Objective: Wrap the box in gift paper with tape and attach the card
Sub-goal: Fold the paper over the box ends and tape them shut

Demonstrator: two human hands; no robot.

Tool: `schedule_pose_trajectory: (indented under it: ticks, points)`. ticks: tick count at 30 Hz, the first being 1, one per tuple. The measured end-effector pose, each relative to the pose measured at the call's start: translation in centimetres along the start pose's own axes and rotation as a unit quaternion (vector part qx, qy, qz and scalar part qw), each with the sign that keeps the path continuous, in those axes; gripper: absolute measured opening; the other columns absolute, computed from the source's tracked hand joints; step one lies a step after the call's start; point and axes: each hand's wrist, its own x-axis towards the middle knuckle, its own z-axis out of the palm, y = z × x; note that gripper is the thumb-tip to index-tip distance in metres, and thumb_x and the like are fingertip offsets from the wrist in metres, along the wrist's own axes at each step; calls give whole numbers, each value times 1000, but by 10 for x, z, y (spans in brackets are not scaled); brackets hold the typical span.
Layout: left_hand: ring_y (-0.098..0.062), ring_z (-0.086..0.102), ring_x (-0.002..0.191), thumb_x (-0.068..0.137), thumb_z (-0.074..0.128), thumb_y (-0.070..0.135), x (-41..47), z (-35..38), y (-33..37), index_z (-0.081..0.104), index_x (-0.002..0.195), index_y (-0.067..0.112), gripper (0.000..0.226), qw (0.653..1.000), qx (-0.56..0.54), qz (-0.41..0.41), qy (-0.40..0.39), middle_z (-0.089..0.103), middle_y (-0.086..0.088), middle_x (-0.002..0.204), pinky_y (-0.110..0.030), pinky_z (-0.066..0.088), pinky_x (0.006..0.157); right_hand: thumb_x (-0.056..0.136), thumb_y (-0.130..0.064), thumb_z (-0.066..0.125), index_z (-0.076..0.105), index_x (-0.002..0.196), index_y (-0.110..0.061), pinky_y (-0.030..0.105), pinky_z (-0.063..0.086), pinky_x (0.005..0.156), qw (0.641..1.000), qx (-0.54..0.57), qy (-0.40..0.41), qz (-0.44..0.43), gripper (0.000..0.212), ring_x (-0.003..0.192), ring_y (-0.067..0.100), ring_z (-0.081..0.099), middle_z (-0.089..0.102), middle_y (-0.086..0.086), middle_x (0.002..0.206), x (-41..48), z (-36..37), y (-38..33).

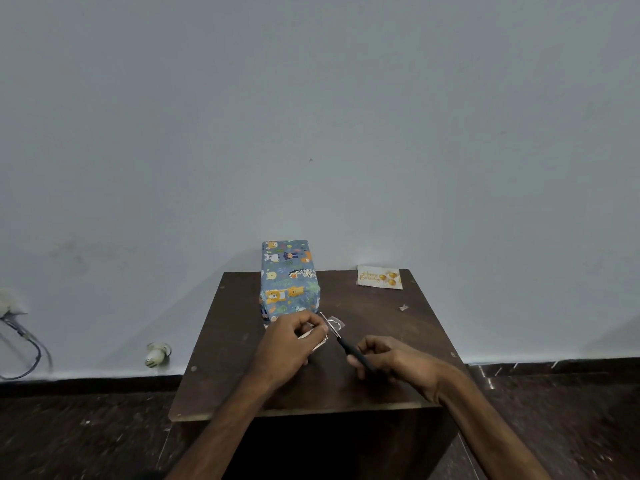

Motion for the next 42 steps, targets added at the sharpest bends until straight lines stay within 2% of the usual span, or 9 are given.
schedule_pose_trajectory:
  ticks: [8, 15, 17, 20, 26, 28, 31, 36, 42]
  points:
    - [-30, 67, 67, 93, 68, 26, 0, -2, 2, 74, 83, 22, 13, 1000, -13, -5, 8, 70, -4, 74, -26, 48, 55, 74, -36, 76, 62, 92, -9, 16, 38, 53, 999, 36, -3, -38, 35, 59, 11, 52, 66, 8, 72, 5, 1, -1]
    - [-29, 70, 74, 92, 70, 28, -1, -3, 3, 76, 83, 23, 12, 999, -24, -24, 7, 74, 0, 78, -28, 52, 58, 84, -9, 77, 60, 75, -7, 18, 44, 53, 988, 75, 120, -68, 19, 56, 14, 61, 68, 7, 63, 3, -13, 5]
    - [-28, 70, 76, 92, 70, 26, -2, -3, 5, 76, 82, 24, 12, 999, -38, -30, 10, 75, 2, 81, -26, 51, 57, 82, -18, 80, 59, 73, -14, 20, 46, 57, 969, -95, 228, -30, 23, 66, 13, 65, 69, -1, 69, 6, -21, 12]
    - [-31, 70, 78, 93, 68, 22, -2, -3, 6, 76, 82, 27, 15, 998, -50, -36, 15, 75, 6, 85, -27, 52, 62, 85, -30, 71, 60, 80, -21, 30, 52, 72, 881, -381, 279, 34, 15, 86, 20, 65, 68, -1, 92, 11, -20, 18]
    - [-32, 69, 71, 95, 67, 22, -1, 0, 2, 71, 90, 23, 6, 996, -67, -49, 22, 74, -8, 88, -29, 52, 59, 96, -26, 61, 63, 105, -11, 34, 49, 78, 823, -496, 276, 36, 17, 102, 24, 62, 62, 6, 112, 10, 2, -4]
    - [-32, 69, 71, 95, 67, 22, -1, -1, 3, 69, 94, 22, 2, 996, -69, -48, 23, 74, -10, 85, -22, 49, 57, 95, -38, 62, 67, 99, -19, 30, 48, 74, 854, -398, 331, -46, 20, 96, 14, 61, 64, -5, 102, 11, 10, -13]
    - [-22, 62, 56, 93, 70, 23, -3, 0, 5, 66, 100, 19, 9, 995, -84, -44, 17, 70, -15, 79, -20, 46, 50, 89, -37, 71, 76, 93, -24, 27, 55, 68, 948, -106, 256, -158, 14, 79, 5, 65, 72, -11, 85, 20, 30, -19]
    - [-29, 65, 67, 93, 69, 21, -5, -5, 11, 63, 106, 14, 16, 985, -162, -61, 9, 69, -25, 88, -22, 50, 54, 90, -16, 72, 78, 89, -15, 20, 48, 58, 949, 47, 227, -214, 7, 64, 2, 61, 72, -7, 72, 31, 42, -19]
    - [-11, 63, 59, 94, 66, 10, -8, -12, 17, 57, 115, 10, 22, 966, -241, -91, -37, 65, -16, 85, -23, 50, 59, 91, -7, 69, 76, 85, -10, 25, 49, 65, 944, 95, 222, -224, 10, 63, 2, 58, 70, -4, 68, 38, 45, -16]
